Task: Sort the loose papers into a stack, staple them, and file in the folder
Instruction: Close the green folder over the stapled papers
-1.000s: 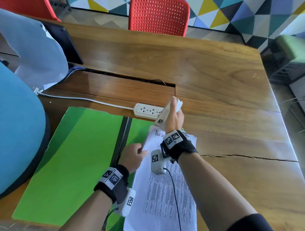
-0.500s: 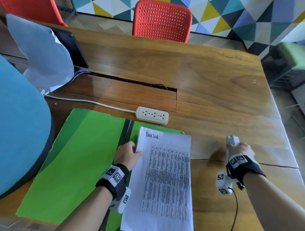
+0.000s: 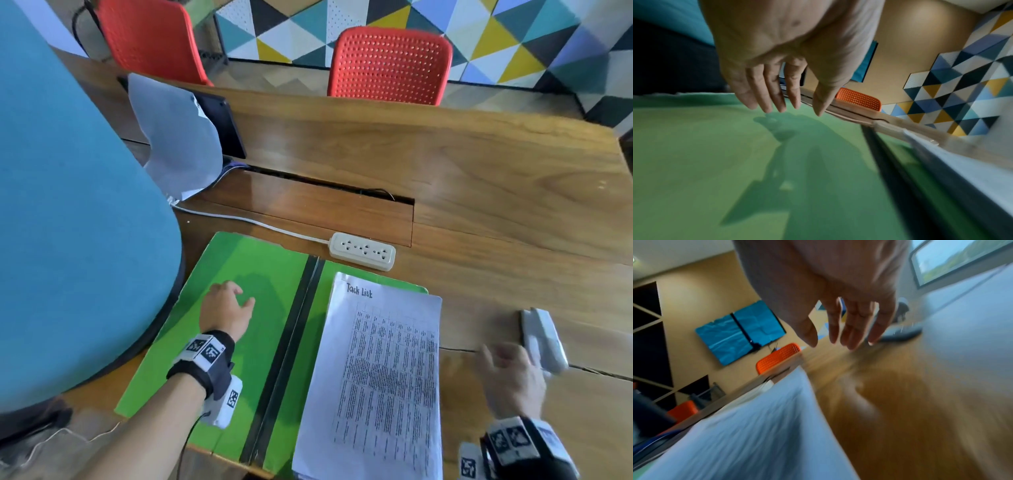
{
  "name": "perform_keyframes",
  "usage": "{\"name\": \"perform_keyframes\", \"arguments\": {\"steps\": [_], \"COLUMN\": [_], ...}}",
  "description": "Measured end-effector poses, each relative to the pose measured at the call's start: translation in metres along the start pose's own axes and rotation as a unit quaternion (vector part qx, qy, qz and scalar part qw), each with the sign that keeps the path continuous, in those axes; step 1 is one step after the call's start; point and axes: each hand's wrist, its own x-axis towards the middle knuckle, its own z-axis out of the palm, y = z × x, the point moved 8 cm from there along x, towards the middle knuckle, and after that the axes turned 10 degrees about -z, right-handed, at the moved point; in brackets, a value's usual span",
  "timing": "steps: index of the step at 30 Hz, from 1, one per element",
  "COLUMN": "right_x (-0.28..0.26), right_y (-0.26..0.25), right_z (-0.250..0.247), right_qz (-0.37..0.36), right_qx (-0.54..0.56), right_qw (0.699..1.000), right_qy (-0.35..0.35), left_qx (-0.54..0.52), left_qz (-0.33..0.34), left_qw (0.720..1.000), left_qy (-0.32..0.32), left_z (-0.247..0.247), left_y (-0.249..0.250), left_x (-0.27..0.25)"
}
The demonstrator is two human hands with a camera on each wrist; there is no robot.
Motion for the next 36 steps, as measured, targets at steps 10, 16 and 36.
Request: {"name": "perform_keyframes", "arguments": {"steps": [10,16,36], "right_x": [-0.100,-0.098,-0.042], "right_y": [-0.001,-0.008,0.035], "right_z": [0.100,0.103,0.023], "right_qz": [0.174,0.259,0.097], "right_qx": [0.056,0.082,0.040], "right_qw": [0.967,0.946,0.990], "right_qy": [-0.176,-0.179,-0.091], "left_qx": [0.163,0.134,-0.028], "left_qz": [-0.053,-0.040,-0.025], "left_qw": [0.985,0.989,0.987], "left_qy": [-0.024,-0.046,-0.153], "left_z": [0.001,-0.002,0.027], "left_y": [-0.066,-0.062,-0.077], "left_x": [0.017,0.015,-0.006]}}
